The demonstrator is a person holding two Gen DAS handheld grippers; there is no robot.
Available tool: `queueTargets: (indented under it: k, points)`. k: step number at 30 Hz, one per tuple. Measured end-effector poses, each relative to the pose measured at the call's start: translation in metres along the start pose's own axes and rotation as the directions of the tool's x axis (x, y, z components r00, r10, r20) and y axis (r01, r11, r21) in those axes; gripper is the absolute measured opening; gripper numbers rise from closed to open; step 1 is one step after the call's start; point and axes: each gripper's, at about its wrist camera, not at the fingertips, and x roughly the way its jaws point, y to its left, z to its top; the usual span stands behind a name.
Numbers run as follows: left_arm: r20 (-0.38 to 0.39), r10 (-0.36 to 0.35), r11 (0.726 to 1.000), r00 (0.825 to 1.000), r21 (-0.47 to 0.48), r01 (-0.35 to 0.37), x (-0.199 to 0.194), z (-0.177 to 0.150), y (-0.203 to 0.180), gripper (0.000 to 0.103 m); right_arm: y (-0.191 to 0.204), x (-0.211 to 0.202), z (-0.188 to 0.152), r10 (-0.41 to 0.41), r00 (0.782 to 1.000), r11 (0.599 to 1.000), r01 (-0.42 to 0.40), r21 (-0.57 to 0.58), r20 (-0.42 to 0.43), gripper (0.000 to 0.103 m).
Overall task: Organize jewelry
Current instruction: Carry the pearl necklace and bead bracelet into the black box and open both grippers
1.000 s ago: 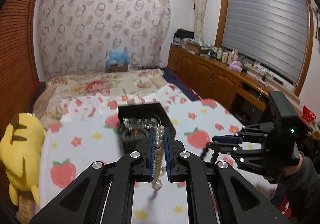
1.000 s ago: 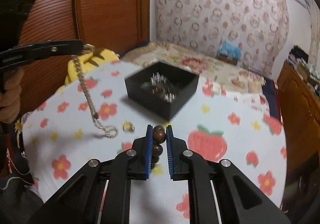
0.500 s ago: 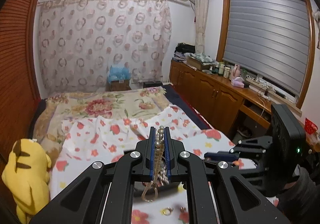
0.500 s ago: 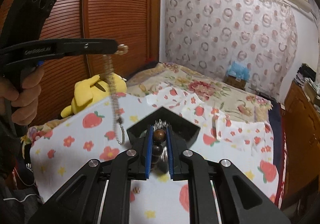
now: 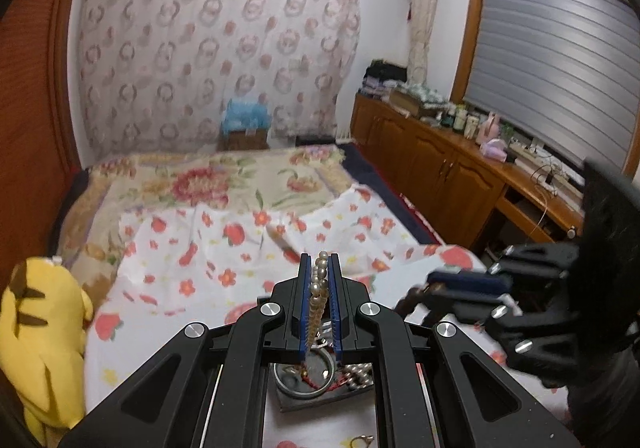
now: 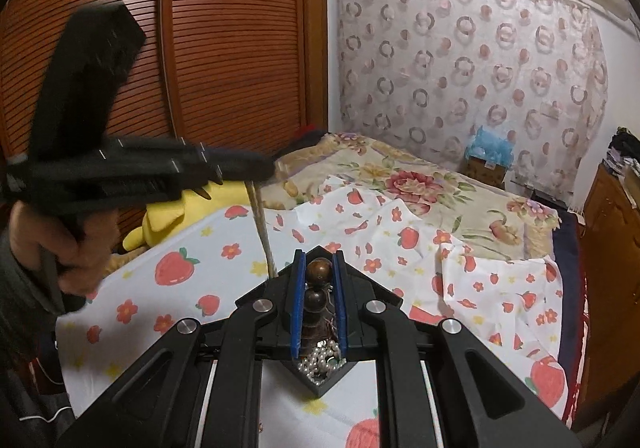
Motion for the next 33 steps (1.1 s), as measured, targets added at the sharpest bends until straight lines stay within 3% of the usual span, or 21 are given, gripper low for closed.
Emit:
queueTargets:
  k: [7,21,26,28,29,33]
  points:
    - [-0.074,0.013,1.000,0.997,-0.019,-0.014,0.033,-0.027,0.013,0.007,-0.005,0.007,0.003,0.001,1.000,1.000,-0.001,0.005,-0.002,0.015]
    - [-0.134,0.044,0.999,0.990,-0.016,-0.046,0.062,-0.052,0.014,0.008,-0.009,0.069,-0.032,0.021,0.991,0.999,-0.015,0.048,-0.134,0.016]
    - [-0.135,0.046,0.999,0.990,-0.010,-0.047,0.062,-0.055,0.011,0.008,-0.010,0.071,-0.035,0.009,0.990,0.999,-0.002,0.051,-0.139,0.016]
    - [-0.133,0.041,0.999,0.990,-0.008,-0.042,0.061,-0.056,0.011,0.020,-0.013,0.069,-0.034,0.009,0.992,0.998,-0.001,0.068,-0.128,0.029]
    - [-0.129,0.043,0.999,0.991,-0.006,-0.044,0.060,-0.057,0.011,0.024,-0.015,0.067,-0.034,0.003,0.993,0.997,0.006,0.077,-0.120,0.040]
    - [-0.112,0.056,0.998,0.992,-0.003,-0.057,0.052,-0.062,0.009,0.035,-0.019,0.052,-0.040,-0.005,0.994,0.995,0.016,0.096,-0.108,0.041]
